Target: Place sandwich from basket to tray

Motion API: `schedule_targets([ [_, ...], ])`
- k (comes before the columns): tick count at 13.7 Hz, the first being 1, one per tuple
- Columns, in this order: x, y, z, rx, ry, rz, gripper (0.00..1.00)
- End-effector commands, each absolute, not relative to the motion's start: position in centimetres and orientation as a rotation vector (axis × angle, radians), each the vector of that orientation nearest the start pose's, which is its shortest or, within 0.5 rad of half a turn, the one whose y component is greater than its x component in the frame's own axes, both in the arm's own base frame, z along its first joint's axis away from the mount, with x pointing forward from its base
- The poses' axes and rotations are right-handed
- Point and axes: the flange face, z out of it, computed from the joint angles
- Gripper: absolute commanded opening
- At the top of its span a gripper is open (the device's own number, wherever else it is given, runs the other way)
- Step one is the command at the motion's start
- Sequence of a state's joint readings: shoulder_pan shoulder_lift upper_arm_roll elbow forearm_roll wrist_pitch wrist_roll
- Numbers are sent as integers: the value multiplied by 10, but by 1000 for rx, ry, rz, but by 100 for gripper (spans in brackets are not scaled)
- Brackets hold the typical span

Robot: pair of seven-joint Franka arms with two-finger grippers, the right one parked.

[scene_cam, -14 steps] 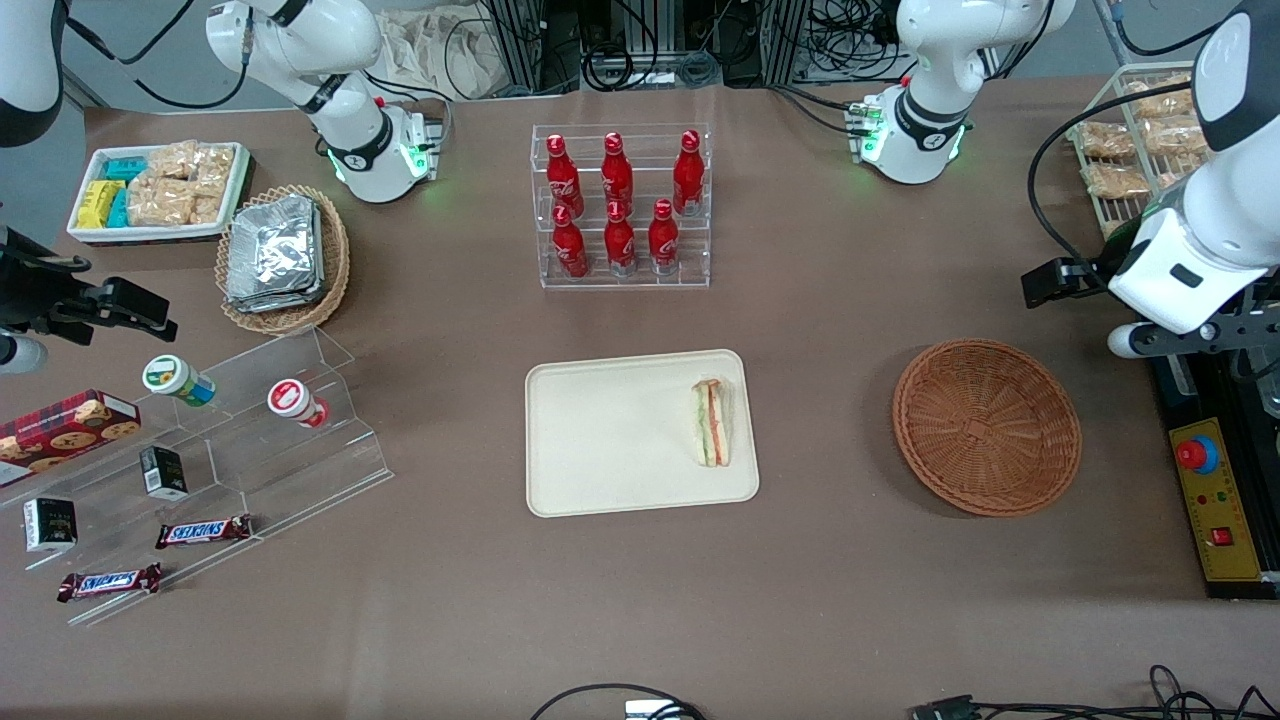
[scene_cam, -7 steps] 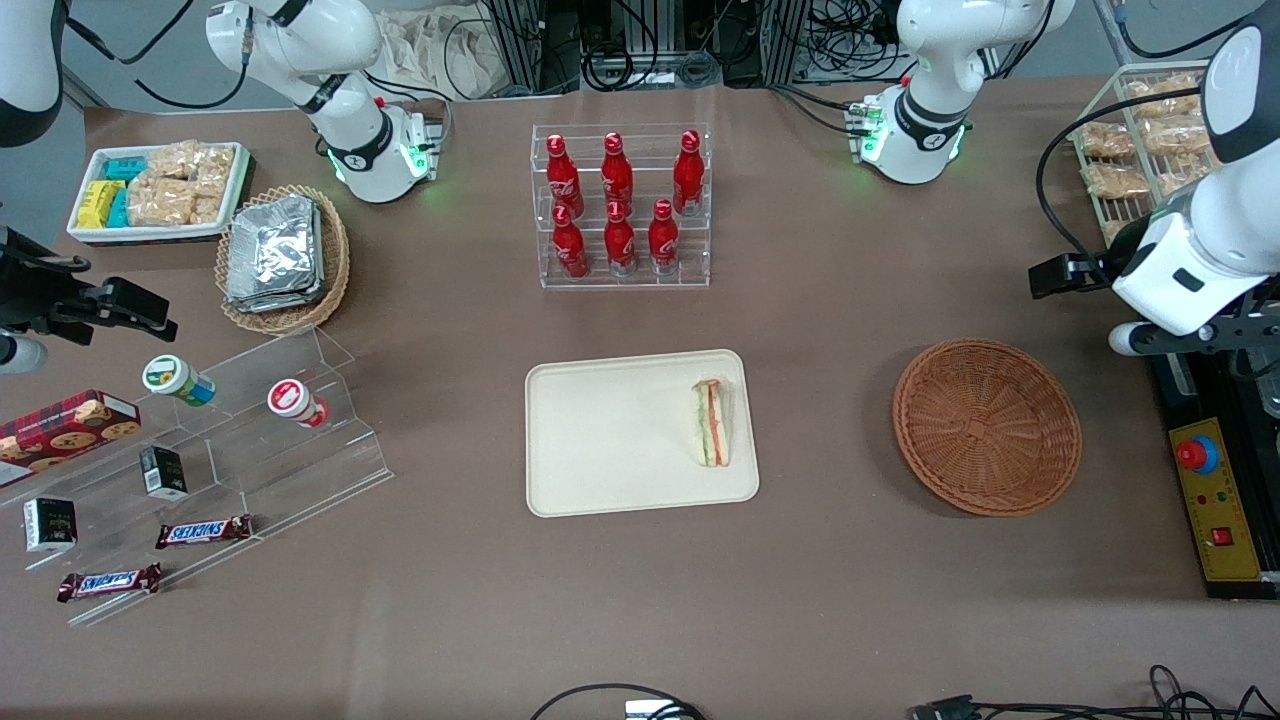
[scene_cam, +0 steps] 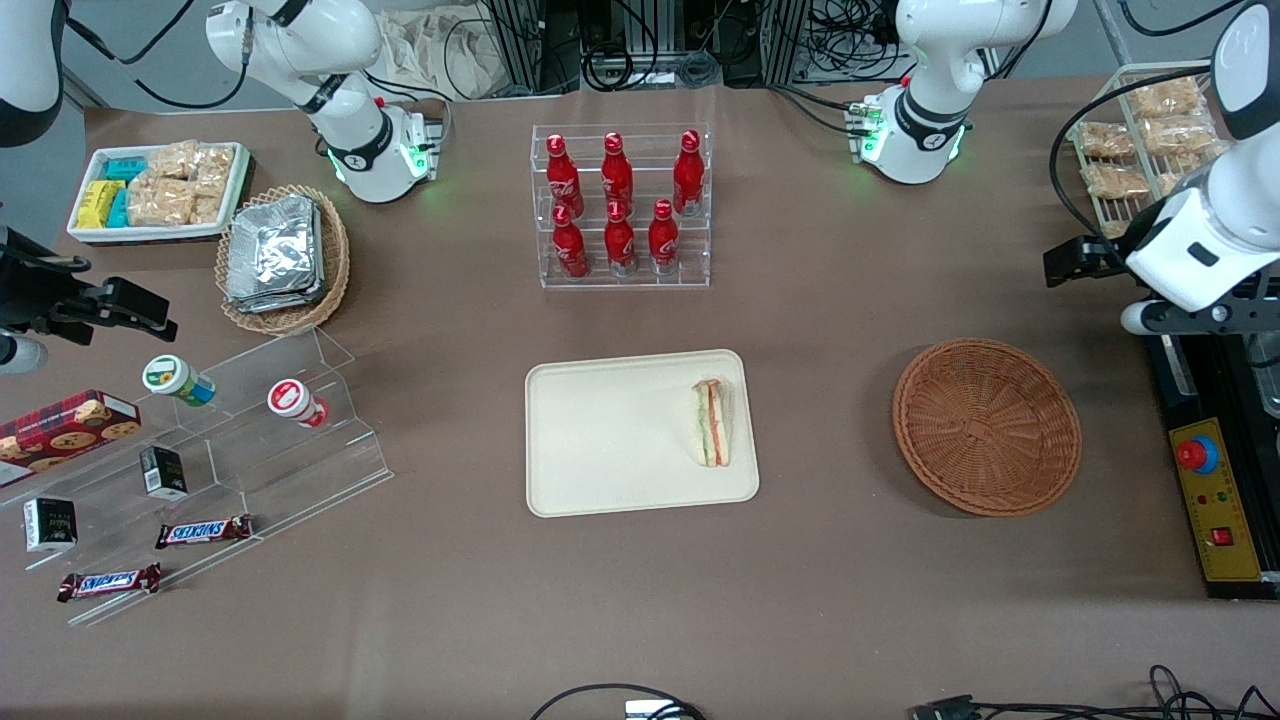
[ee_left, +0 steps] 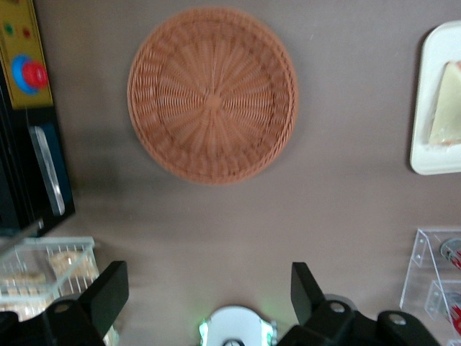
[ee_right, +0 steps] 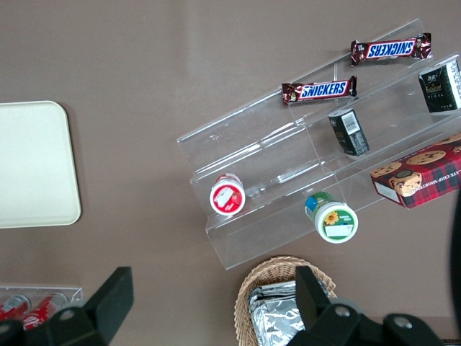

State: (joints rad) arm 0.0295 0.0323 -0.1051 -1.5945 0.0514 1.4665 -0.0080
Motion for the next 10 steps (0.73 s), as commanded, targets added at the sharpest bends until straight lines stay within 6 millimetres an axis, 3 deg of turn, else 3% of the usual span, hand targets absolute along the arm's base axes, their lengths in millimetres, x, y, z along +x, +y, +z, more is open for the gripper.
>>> schedule_targets([
  [1, 550, -38, 591, -3077, 207, 155, 100],
  [10, 550, -44, 585, -3084, 200, 186, 100],
])
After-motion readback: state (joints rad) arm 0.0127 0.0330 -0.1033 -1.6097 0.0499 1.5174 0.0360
